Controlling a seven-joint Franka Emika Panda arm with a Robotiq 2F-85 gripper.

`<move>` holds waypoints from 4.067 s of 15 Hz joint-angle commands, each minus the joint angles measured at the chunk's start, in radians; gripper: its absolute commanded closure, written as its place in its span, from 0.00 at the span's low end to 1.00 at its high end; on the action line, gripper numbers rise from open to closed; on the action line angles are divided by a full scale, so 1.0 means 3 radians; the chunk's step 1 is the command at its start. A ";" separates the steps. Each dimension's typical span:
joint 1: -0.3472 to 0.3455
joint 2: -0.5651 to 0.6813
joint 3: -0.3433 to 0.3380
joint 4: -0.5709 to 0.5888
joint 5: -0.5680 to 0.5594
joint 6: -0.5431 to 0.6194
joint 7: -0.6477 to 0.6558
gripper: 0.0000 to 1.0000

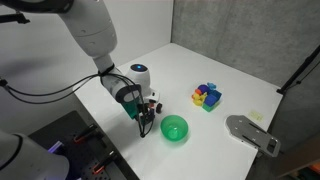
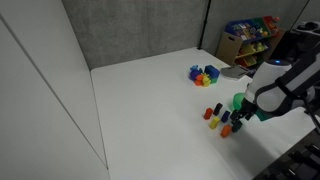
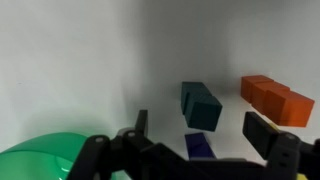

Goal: Put one green block in the bowl

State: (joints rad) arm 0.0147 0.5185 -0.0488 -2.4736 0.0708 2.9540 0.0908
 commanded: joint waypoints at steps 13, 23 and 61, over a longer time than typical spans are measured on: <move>0.0236 -0.0247 -0.0193 -0.0026 -0.0061 -0.0271 0.0251 0.91; -0.0113 -0.0250 -0.0403 0.0525 -0.0177 -0.0499 0.0133 0.91; -0.0379 -0.1568 -0.0314 0.0284 -0.0459 -0.2466 -0.0466 0.00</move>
State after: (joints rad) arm -0.1020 0.1985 -0.1595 -2.3196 -0.0398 2.3222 -0.0328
